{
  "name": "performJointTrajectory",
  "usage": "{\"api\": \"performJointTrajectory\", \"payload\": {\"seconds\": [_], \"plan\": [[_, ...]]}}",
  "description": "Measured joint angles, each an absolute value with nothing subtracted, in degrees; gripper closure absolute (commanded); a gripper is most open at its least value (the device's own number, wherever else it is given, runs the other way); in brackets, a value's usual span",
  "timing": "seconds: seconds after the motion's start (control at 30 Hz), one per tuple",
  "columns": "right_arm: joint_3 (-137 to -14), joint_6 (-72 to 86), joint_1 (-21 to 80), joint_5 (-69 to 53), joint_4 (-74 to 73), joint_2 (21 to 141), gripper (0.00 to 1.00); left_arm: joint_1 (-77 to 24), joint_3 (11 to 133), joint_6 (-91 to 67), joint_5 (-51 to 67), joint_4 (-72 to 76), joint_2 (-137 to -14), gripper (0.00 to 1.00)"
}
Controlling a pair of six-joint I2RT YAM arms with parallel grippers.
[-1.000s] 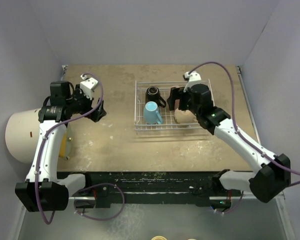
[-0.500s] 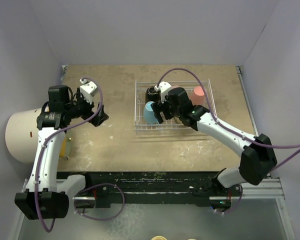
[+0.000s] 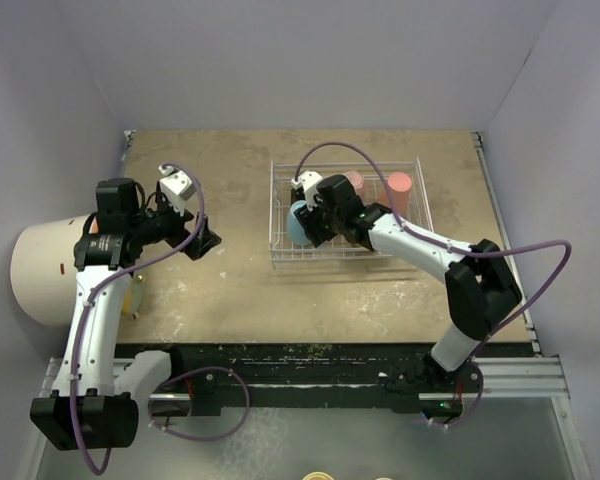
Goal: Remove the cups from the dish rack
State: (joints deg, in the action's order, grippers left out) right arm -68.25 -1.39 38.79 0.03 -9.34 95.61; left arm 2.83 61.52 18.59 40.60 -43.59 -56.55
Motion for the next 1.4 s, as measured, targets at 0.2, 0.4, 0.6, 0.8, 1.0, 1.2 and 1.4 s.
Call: {"api": "performJointTrajectory", "payload": {"seconds": [0.2,0.4,0.6,0.8,1.0,1.2,1.4], "plan": [[-67.59,-0.95,39.35,1.34,-8.08,95.61,0.81,2.83,58.92,18.59,40.80,-41.04,-55.66,0.01],[-66.52,0.71,39.57,2.26,-5.93,95.59,1.00,2.83,55.48,20.12,40.71,-39.48,-52.90,0.01],[-66.65,1.39,39.86,3.07,-7.03,95.02,1.00,2.83,52.47,26.04,43.53,-39.42,-50.19,0.01],[-70.15,3.95,39.86,3.53,-13.65,91.09,1.00,2.83,52.60,35.11,49.15,-41.04,-47.64,0.01],[-75.68,11.60,39.83,0.03,-13.85,82.89,1.00,2.83,53.93,41.89,53.36,-41.01,-48.64,0.01],[-75.57,25.87,39.86,-11.11,-7.92,77.91,1.00,2.83,53.91,44.84,54.48,-34.63,-45.32,0.01],[-67.83,42.15,40.27,-21.47,2.70,77.43,1.00,2.83,55.42,51.20,57.10,-33.41,-43.03,0.01]]}}
